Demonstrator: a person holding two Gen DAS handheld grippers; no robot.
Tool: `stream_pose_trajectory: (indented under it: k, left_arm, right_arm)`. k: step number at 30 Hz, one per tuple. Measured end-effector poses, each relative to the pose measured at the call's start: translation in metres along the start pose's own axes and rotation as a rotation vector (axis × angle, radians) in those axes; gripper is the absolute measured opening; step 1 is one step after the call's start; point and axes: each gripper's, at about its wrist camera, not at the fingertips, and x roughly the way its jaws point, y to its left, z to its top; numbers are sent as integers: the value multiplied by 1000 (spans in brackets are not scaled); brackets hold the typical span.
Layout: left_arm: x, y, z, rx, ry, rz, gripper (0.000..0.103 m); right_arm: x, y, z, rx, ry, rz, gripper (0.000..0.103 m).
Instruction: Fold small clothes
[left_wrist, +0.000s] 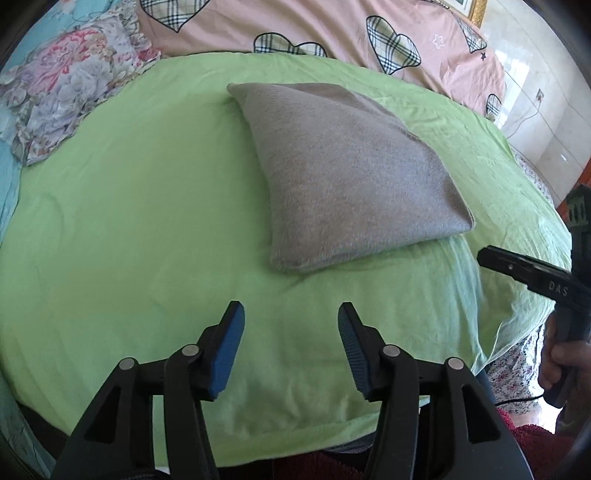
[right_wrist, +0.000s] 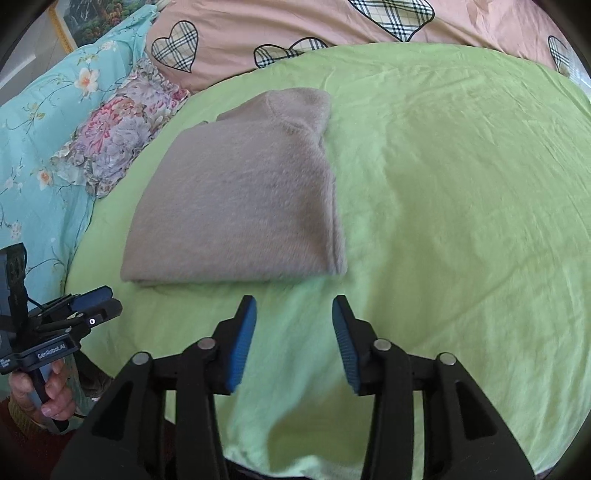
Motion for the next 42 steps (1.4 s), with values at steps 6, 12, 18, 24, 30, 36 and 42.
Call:
stream_pose_trajectory:
  k: [6, 12, 18, 24, 30, 36, 42]
  left_arm:
    - [-10, 1, -14, -18, -2, 33, 67]
    - [-21, -5, -16, 17, -28, 137, 83]
    - [-17, -10, -14, 42, -35, 181, 87]
    - [-9, -3, -12, 26, -7, 251, 87]
    - [-3, 3, -6, 21, 13, 291, 88]
    - [1, -2, 5, 49, 18, 314, 88]
    - [-4, -6, 23, 56, -12, 309, 89]
  right_arm:
    - [-6, 13, -23, -60, 24, -17, 52]
    - [-24, 27, -33, -121, 2, -50, 71]
    - [-25, 38, -28, -131, -45, -60, 85]
    - [-8, 45, -22, -161, -39, -67, 85]
    - [0, 43, -18, -129, -23, -50, 85]
    - [4, 43, -11, -130, -12, -37, 85]
    - [3, 48, 8, -150, -14, -22, 86]
